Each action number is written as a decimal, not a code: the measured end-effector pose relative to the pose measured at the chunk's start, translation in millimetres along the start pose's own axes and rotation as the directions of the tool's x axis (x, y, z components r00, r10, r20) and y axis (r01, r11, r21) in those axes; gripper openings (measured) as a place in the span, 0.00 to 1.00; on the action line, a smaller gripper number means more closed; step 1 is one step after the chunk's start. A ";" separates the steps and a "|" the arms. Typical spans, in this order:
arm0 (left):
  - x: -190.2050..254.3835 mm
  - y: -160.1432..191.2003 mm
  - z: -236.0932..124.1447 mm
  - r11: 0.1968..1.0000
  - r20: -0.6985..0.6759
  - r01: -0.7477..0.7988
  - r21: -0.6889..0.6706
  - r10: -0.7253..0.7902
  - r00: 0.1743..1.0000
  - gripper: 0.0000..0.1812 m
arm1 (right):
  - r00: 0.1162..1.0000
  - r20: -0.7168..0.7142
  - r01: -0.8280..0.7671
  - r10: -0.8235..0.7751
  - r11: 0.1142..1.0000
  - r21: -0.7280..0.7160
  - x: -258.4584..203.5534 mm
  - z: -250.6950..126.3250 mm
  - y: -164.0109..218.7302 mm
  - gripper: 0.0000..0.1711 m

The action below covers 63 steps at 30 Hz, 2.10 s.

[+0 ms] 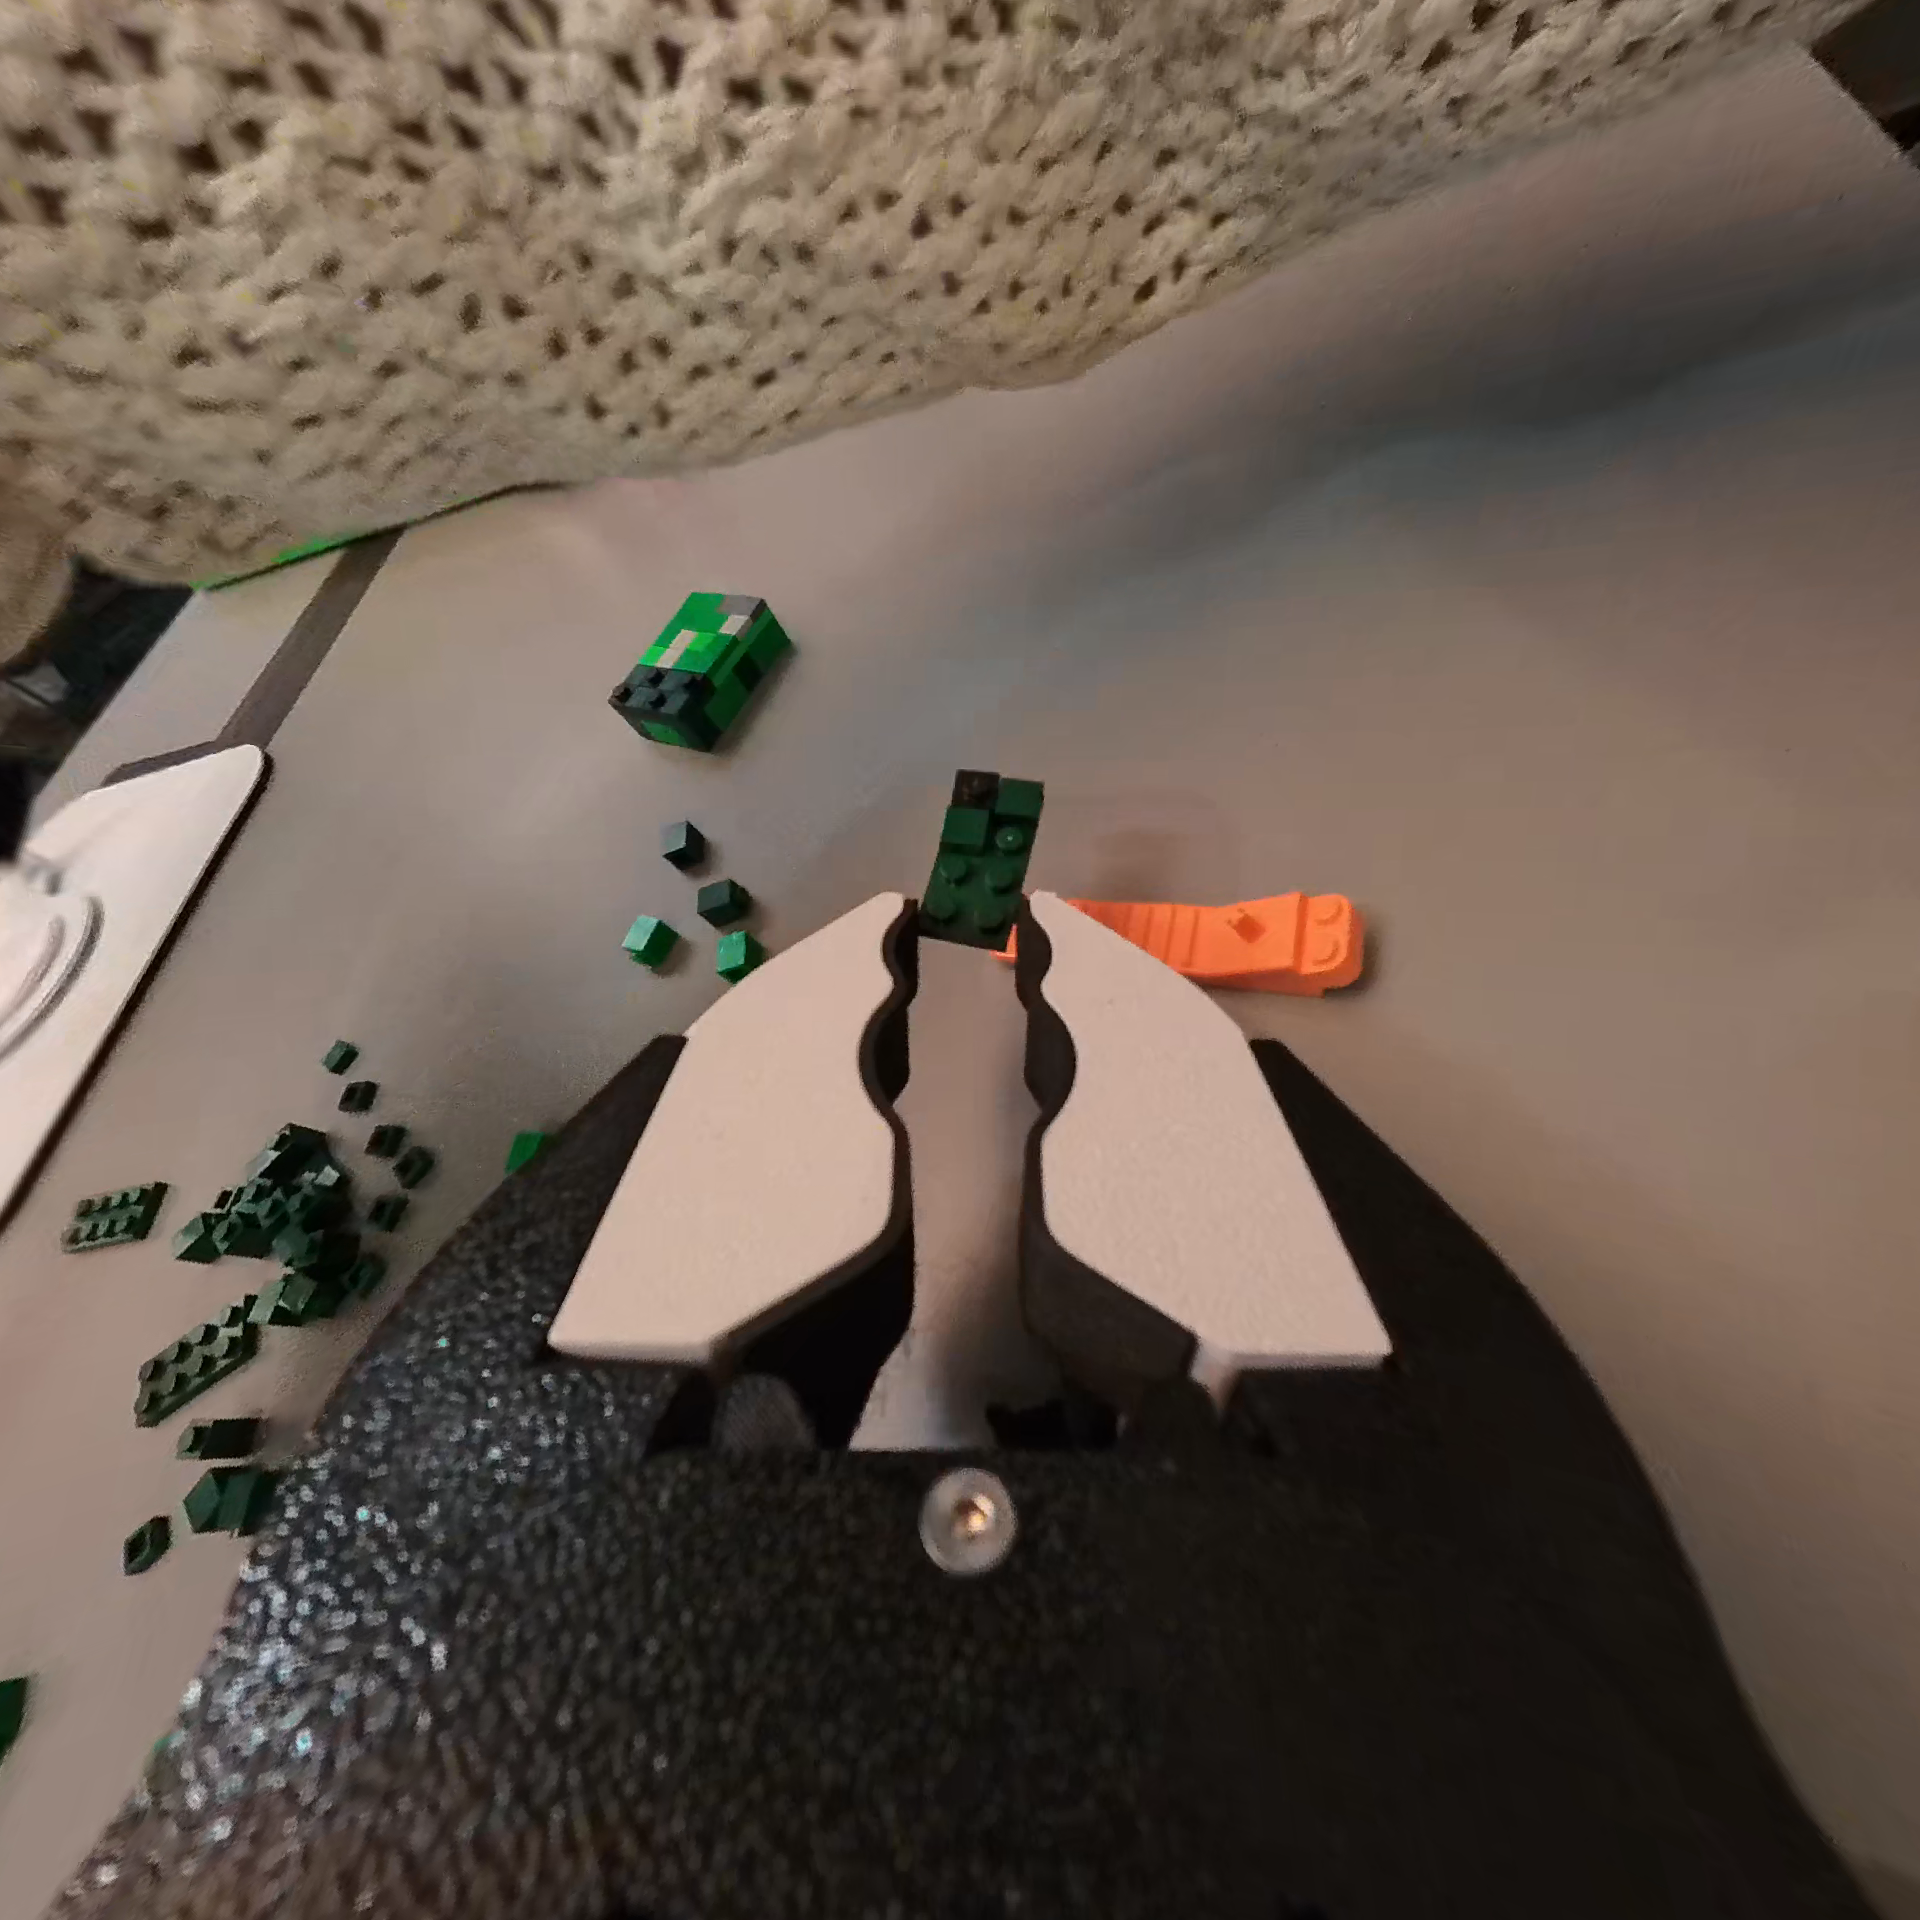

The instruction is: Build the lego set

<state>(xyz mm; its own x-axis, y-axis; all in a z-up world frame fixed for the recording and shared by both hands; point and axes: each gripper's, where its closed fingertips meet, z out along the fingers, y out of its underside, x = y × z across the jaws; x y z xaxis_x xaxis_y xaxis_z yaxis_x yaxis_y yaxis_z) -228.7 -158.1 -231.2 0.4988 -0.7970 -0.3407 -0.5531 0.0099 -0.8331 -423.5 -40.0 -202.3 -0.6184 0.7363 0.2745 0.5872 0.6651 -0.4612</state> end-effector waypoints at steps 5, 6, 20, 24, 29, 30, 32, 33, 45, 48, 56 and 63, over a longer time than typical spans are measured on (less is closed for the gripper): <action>0.9 -0.7 -0.2 1.000 -0.003 0.000 0.004 0.000 1.000 0.09 | 0.997 0.027 0.074 -0.077 0.993 0.093 9.9 28.3 -55.3 0.06; 1.5 -1.0 -0.1 1.000 -0.004 -0.001 0.005 0.001 1.000 0.10 | 0.995 0.038 0.083 -0.088 0.990 0.116 10.5 33.6 -66.2 0.06; 2.0 -3.1 -0.8 1.000 -0.013 0.006 0.016 -0.005 1.000 0.09 | 0.933 0.306 0.145 -0.190 0.976 0.163 -21.0 108.3 -121.1 0.07; 1.7 -3.3 -0.9 1.000 -0.015 0.009 0.017 -0.008 1.000 0.09 | 0.912 0.277 0.251 -0.302 0.946 0.205 -38.2 114.0 -135.3 0.09; 1.5 -3.6 -1.0 1.000 -0.018 0.010 0.017 -0.009 1.000 0.09 | 0.903 0.232 0.319 -0.362 0.926 0.204 -41.9 125.3 -141.7 0.09; 1.5 -3.5 -0.9 1.000 -0.019 0.009 0.016 -0.009 1.000 0.09 | 0.898 0.222 0.336 -0.378 0.919 0.205 -41.9 126.6 -142.2 0.09; 1.5 -3.4 -0.9 1.000 -0.019 0.008 0.015 -0.008 1.000 0.09 | 0.893 0.208 0.361 -0.398 0.912 0.196 -41.6 129.5 -142.4 0.09; 1.4 -3.5 -0.9 1.000 -0.020 0.008 0.015 -0.008 1.000 0.09 | 0.890 0.209 0.370 -0.406 0.910 0.188 -41.9 130.8 -142.0 0.09; 0.2 -3.7 -1.8 1.000 -0.022 0.009 0.016 -0.008 1.000 0.09 | 0.926 0.151 0.320 -0.347 0.930 0.180 -31.2 112.9 -136.1 0.04; -1.0 -3.2 -2.3 1.000 -0.019 0.012 0.015 -0.011 1.000 0.09 | 0.952 0.117 0.253 -0.282 0.944 0.213 -29.8 77.7 -121.9 0.04; -2.6 -1.6 -0.9 1.000 -0.008 0.007 0.000 -0.007 1.000 0.09 | 0.987 -0.158 0.028 0.010 0.970 0.241 -59.8 -59.7 -20.2 0.04; -5.0 0.3 0.3 1.000 0.013 0.009 -0.018 -0.009 1.000 0.09 | 0.937 -0.225 -0.229 0.267 0.957 0.181 -157.9 -101.2 77.6 0.04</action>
<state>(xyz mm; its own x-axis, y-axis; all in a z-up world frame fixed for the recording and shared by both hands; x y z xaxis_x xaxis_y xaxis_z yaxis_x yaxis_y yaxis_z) -231.2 -154.0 -229.9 0.5121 -0.7893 -0.3389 -0.5602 -0.0078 -0.8283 -227.4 -92.1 -196.0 -0.3056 0.8954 0.3238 0.6089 0.4452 -0.6565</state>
